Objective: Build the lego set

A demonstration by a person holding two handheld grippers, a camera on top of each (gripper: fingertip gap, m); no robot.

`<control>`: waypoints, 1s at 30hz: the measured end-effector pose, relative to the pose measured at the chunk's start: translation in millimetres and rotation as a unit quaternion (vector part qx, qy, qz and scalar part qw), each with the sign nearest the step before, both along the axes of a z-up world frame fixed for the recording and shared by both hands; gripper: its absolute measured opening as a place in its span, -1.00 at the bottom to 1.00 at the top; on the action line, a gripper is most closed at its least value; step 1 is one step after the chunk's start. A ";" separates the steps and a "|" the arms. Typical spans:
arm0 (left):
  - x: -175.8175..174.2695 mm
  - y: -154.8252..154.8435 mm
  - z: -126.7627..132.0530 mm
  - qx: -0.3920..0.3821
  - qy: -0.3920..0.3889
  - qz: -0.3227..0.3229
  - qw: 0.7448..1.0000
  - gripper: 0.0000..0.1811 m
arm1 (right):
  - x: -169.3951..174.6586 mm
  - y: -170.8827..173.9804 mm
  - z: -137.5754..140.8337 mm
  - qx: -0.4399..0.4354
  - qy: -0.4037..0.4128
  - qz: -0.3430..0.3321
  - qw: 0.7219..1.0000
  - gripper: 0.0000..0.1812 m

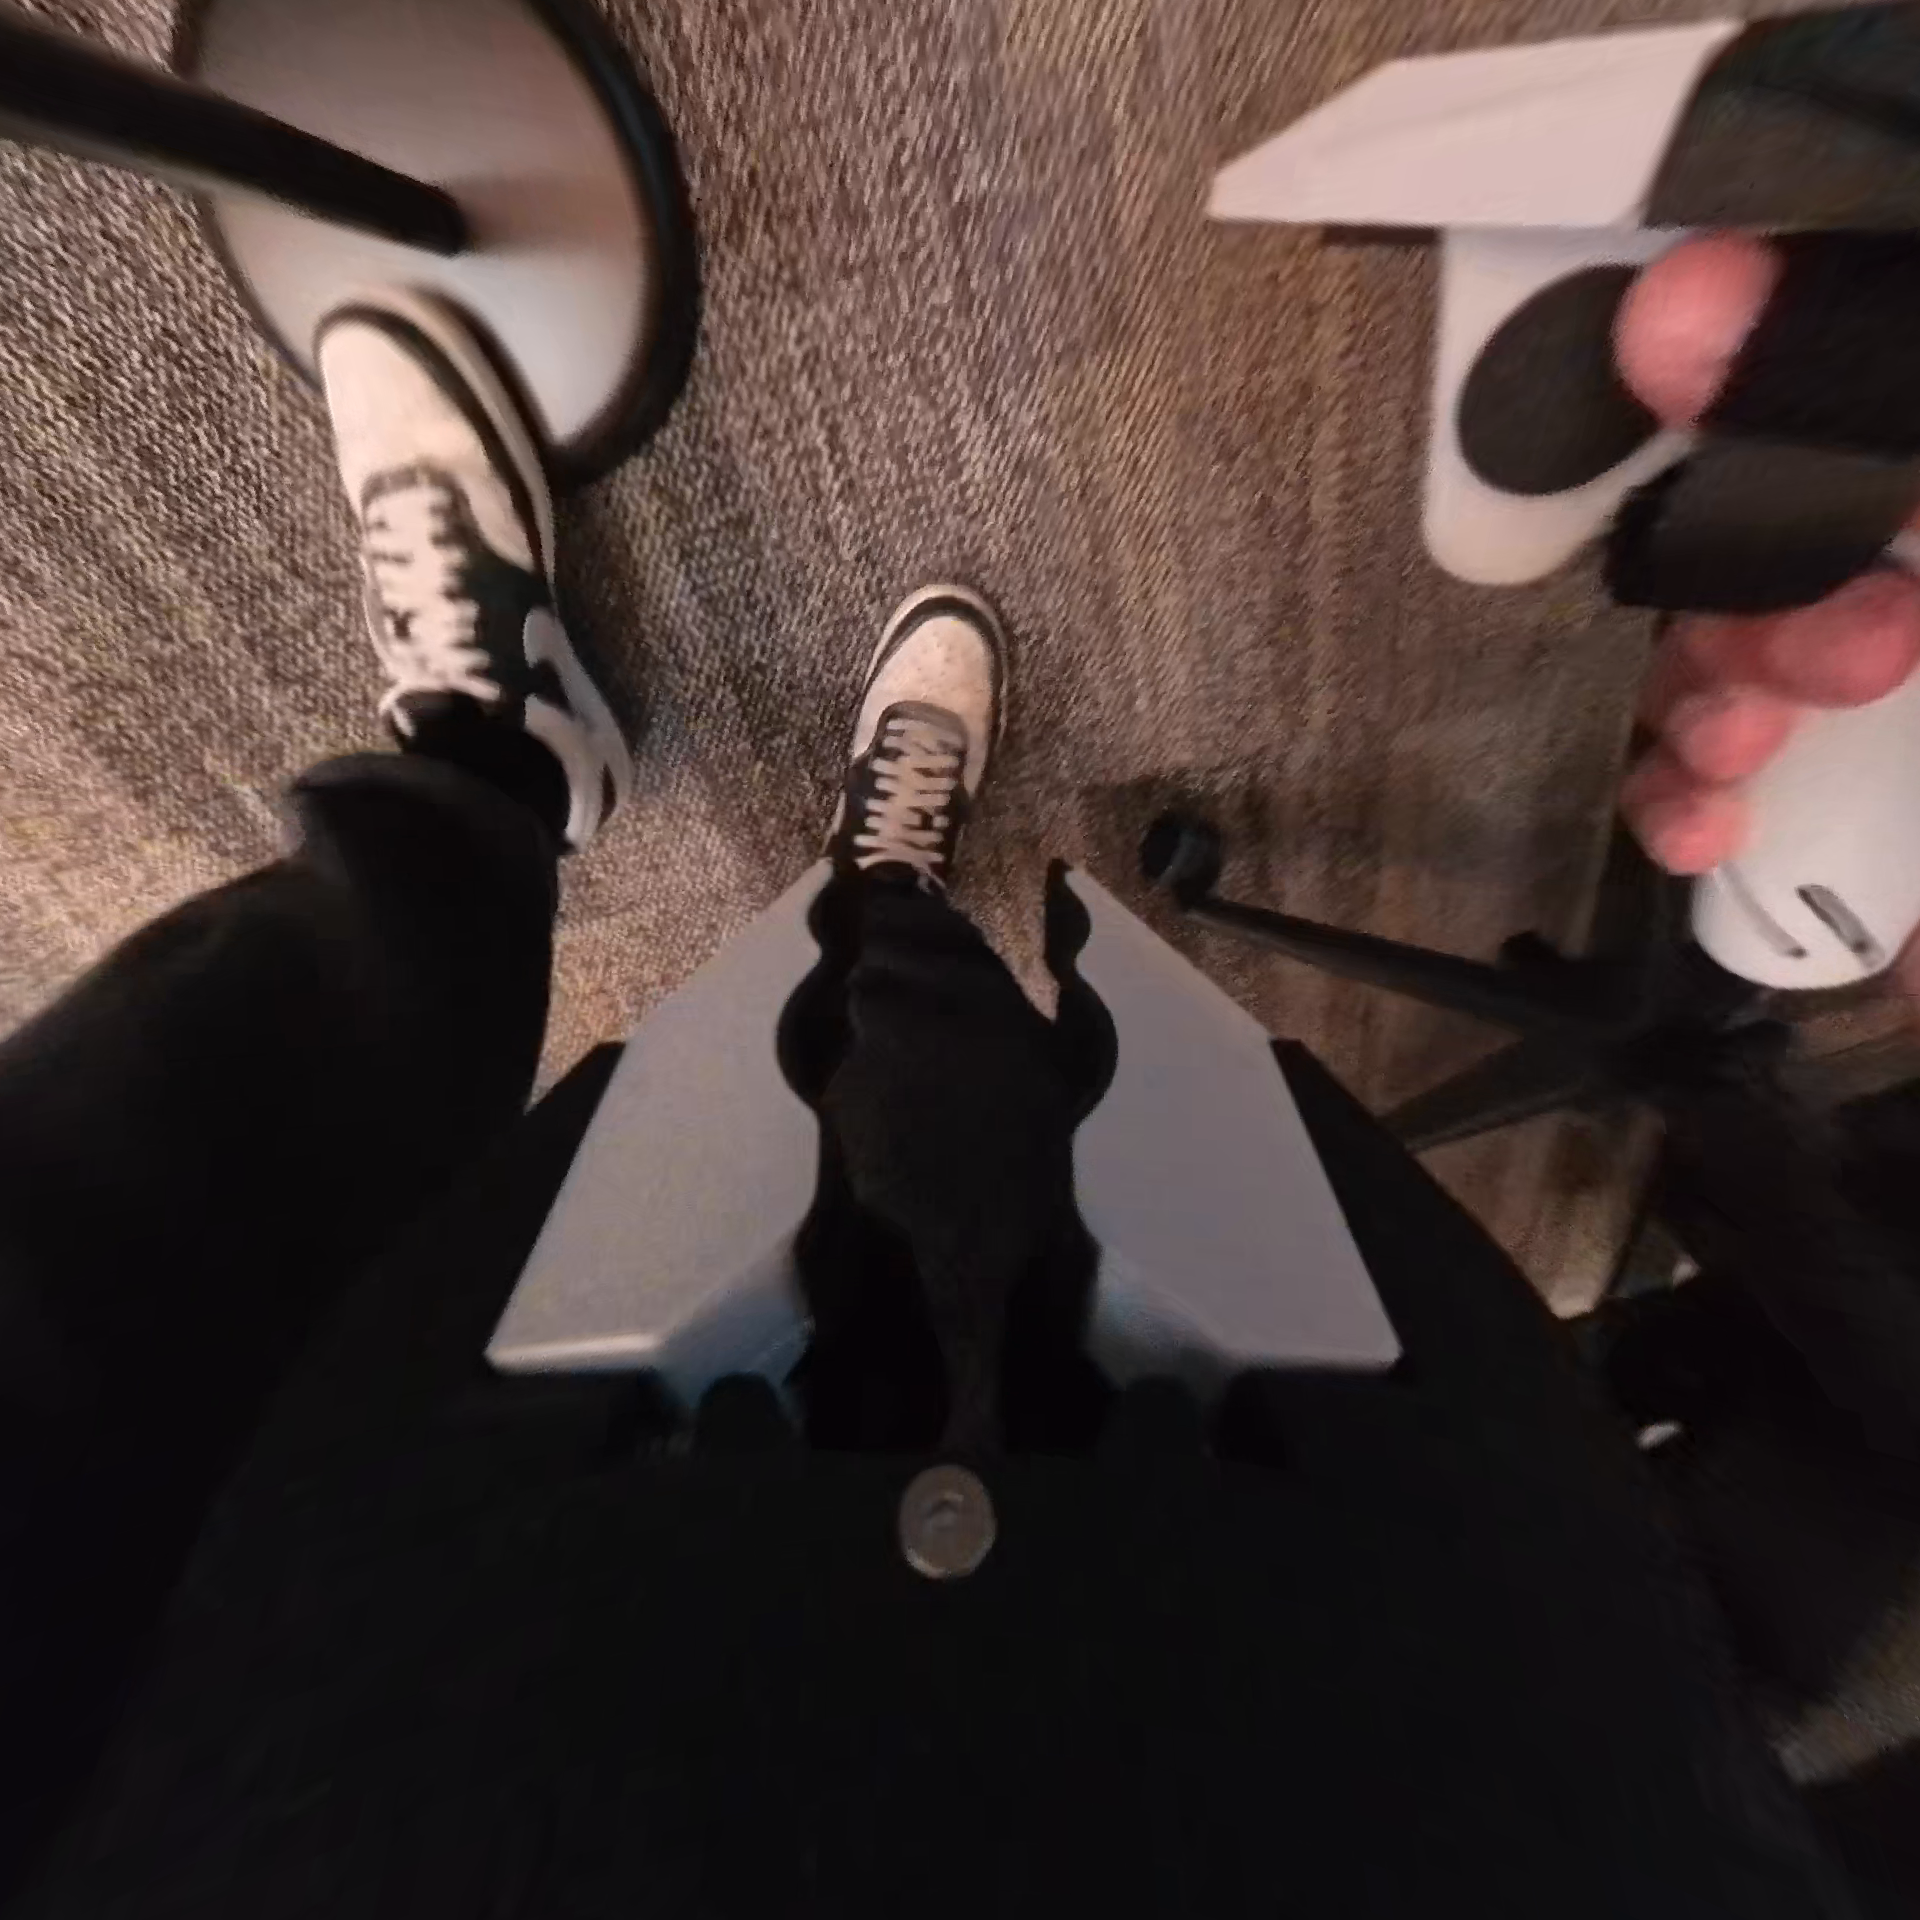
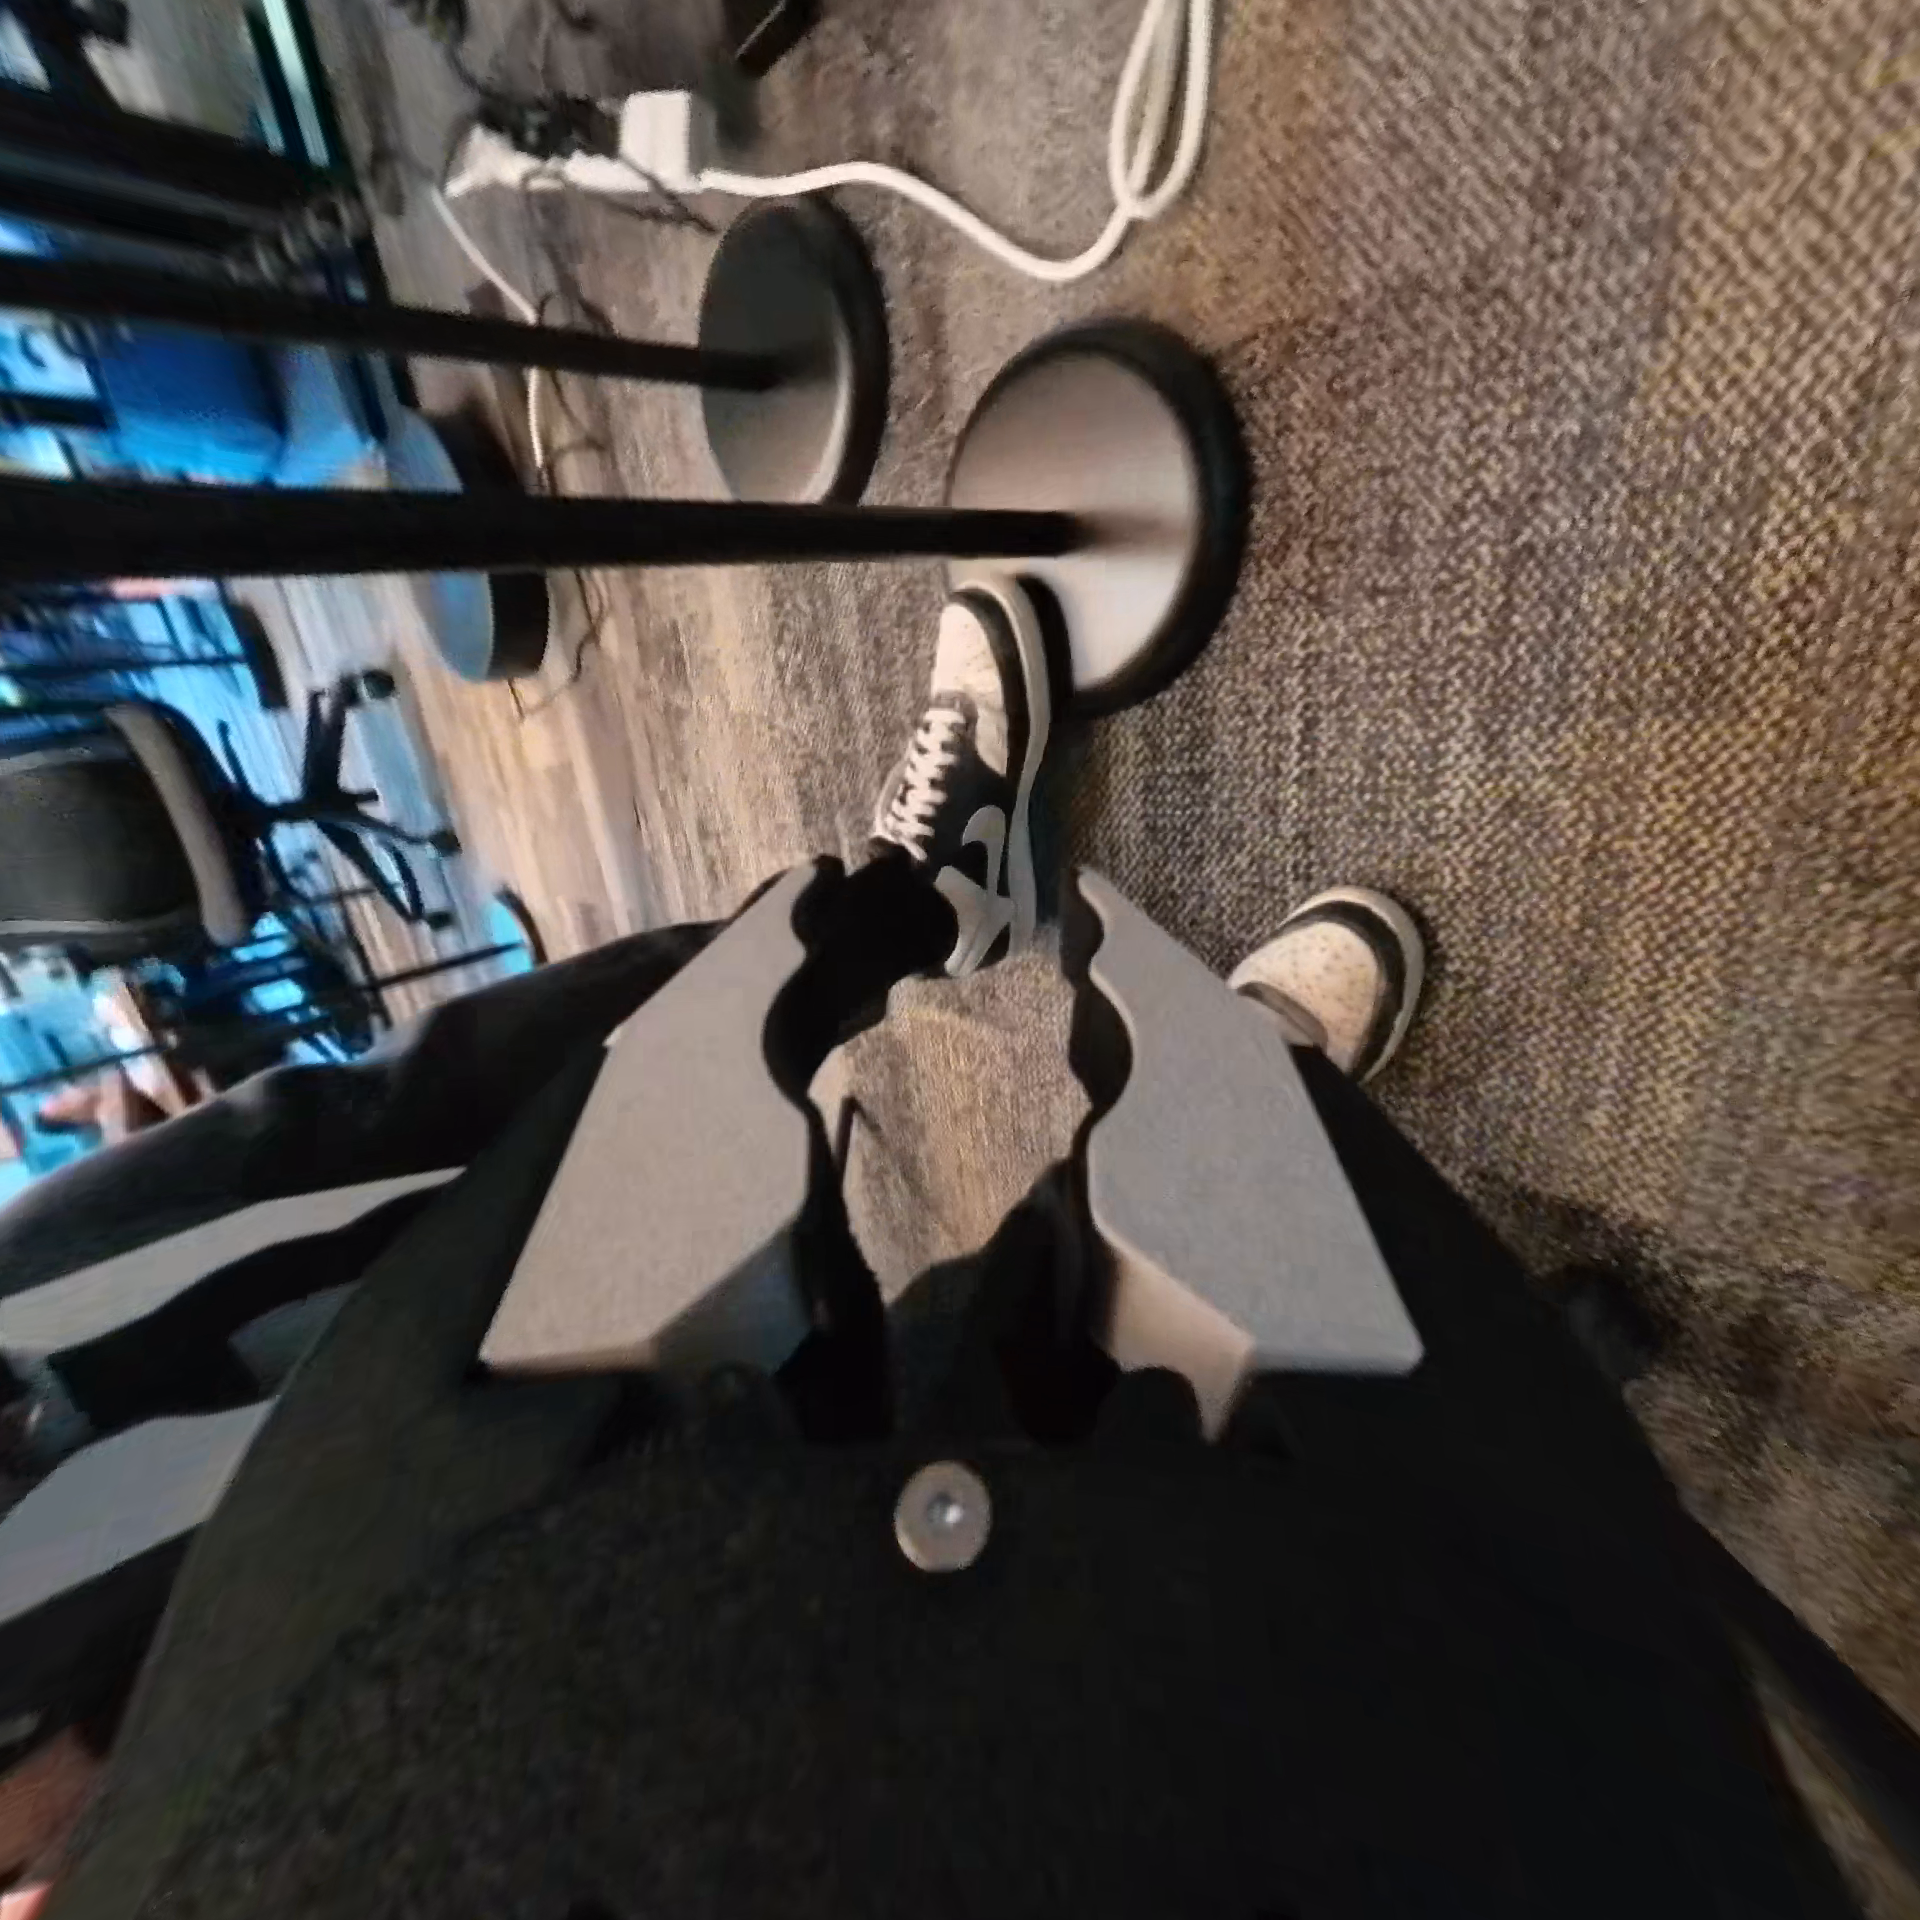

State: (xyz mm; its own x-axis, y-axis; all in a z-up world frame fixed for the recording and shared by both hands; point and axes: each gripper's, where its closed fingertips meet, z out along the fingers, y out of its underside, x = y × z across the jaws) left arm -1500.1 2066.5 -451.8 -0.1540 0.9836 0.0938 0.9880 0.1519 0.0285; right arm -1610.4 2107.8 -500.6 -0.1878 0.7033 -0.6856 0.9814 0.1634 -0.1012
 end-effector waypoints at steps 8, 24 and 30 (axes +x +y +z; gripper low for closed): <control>49.9 -11.6 80.9 0.060 0.007 -0.058 0.996 -0.63 | 44.0 -29.3 99.4 0.022 0.025 0.123 0.992 -0.55; 251.4 -390.7 101.8 0.137 0.117 0.350 0.919 -0.62 | 302.6 -311.9 161.7 -0.017 -0.103 0.149 0.983 -0.53; 317.6 -480.8 79.0 0.120 0.167 0.347 0.915 -0.63 | 343.7 -439.4 161.3 -0.015 -0.007 0.285 0.958 -0.54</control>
State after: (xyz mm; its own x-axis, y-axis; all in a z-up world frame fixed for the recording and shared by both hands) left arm -1182.6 1585.8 -372.7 -0.6570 0.6043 0.4507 0.6151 0.7754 -0.1428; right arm -1266.7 1668.4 -339.3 -0.5260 0.4690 -0.7095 0.7352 0.6701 -0.1021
